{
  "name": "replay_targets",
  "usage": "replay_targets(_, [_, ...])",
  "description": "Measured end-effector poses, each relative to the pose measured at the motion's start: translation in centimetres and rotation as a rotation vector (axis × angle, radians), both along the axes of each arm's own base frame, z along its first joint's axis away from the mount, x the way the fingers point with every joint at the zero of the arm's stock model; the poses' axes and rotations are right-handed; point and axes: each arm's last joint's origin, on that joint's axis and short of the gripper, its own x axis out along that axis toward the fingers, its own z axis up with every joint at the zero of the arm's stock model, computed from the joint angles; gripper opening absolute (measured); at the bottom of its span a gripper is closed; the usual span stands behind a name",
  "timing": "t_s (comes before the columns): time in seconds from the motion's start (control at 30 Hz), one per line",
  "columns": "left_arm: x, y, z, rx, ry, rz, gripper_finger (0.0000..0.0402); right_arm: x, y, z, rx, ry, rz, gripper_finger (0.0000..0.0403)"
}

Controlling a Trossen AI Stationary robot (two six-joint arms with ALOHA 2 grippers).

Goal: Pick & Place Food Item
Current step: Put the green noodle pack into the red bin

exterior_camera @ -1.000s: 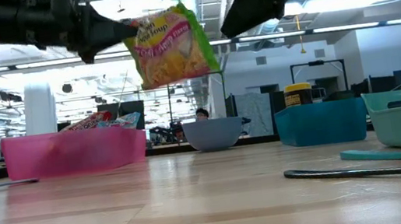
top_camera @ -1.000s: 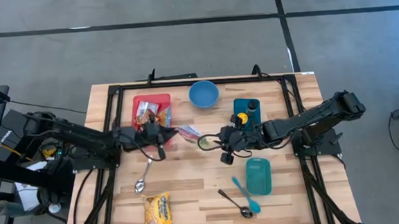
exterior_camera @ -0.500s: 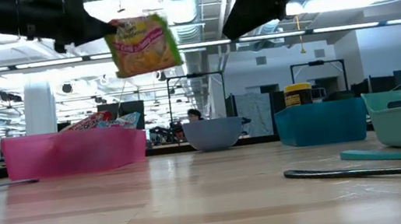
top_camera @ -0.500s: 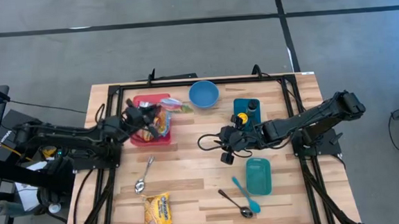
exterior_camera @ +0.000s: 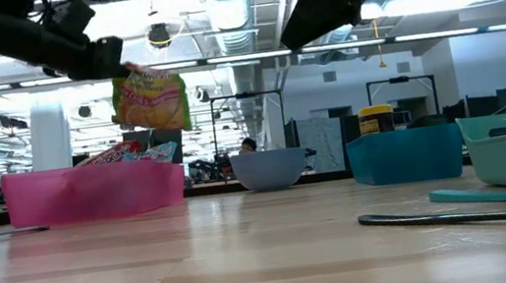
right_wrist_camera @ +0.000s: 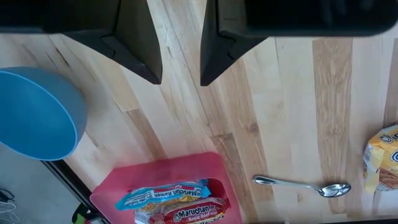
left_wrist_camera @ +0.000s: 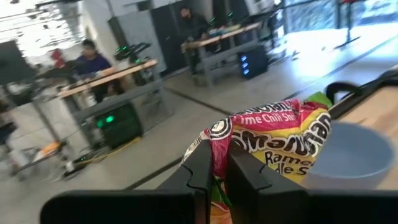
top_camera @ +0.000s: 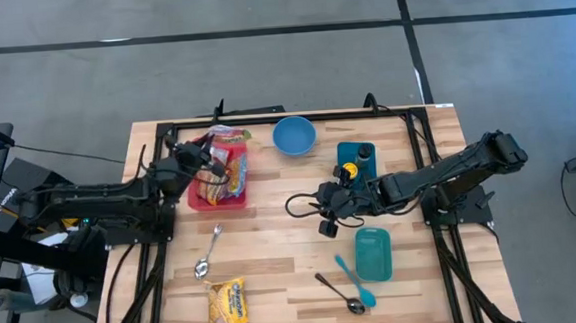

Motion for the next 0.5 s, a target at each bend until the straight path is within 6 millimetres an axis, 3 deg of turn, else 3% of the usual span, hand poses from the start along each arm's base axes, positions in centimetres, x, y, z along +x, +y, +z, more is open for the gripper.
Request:
replay_targets(0.23, [-0.7,1.5,-0.8,-0.035,0.059,0.101,0.0018,0.0,0.0,0.0,0.0,0.0,0.0,0.0103])
replay_targets(0.5, [-1.0,2.3,-1.5,-0.093,0.075,0.104,0.0017,0.0,0.0,0.0,0.0,0.0,0.001,0.0103])
